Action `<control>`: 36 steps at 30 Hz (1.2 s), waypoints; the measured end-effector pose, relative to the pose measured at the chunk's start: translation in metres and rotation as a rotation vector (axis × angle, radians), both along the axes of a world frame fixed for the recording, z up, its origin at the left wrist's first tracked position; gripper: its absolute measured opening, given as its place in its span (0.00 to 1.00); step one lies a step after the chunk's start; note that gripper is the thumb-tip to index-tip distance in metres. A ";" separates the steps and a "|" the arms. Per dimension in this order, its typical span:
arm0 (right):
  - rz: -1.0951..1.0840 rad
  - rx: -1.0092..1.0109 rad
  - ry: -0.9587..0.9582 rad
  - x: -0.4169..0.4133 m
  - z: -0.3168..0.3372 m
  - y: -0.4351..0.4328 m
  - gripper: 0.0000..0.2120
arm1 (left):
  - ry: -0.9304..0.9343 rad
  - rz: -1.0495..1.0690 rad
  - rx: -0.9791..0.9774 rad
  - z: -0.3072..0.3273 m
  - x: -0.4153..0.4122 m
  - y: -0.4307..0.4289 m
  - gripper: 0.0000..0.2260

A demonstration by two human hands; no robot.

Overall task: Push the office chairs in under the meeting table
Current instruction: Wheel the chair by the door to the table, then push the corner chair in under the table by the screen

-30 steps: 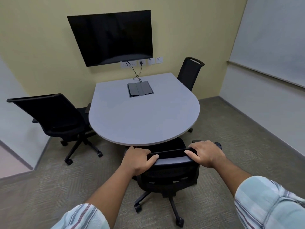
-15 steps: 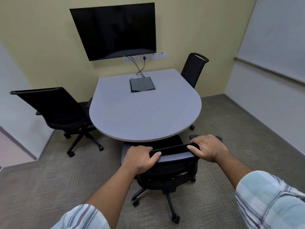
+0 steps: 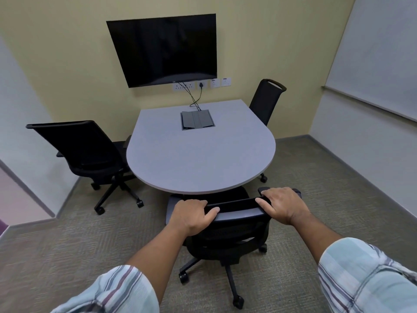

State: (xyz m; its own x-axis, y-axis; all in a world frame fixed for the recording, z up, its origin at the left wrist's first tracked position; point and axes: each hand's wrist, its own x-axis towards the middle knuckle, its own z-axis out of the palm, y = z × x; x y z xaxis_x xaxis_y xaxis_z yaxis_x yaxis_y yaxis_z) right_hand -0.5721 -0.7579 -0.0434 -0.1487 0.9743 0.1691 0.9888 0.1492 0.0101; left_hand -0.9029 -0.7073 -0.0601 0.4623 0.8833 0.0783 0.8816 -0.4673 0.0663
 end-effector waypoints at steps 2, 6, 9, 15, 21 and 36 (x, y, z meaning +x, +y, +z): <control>-0.010 -0.013 0.028 0.001 0.000 -0.001 0.41 | 0.003 0.002 -0.012 0.001 0.001 -0.001 0.38; -0.043 -0.073 0.107 0.005 0.000 -0.003 0.48 | -0.028 -0.015 -0.047 0.006 0.000 0.000 0.37; -0.034 -0.080 0.136 0.002 0.011 -0.005 0.52 | -0.065 -0.049 -0.015 0.009 -0.004 0.001 0.35; -0.009 -0.069 0.125 -0.005 0.019 0.006 0.49 | -0.022 0.008 -0.111 0.014 -0.021 0.003 0.47; -0.021 -0.033 0.089 -0.037 0.030 0.025 0.47 | -0.044 0.028 -0.063 0.022 -0.051 0.015 0.46; 0.000 -0.018 0.074 -0.187 0.051 0.117 0.49 | -0.017 0.190 0.180 0.044 -0.211 0.075 0.45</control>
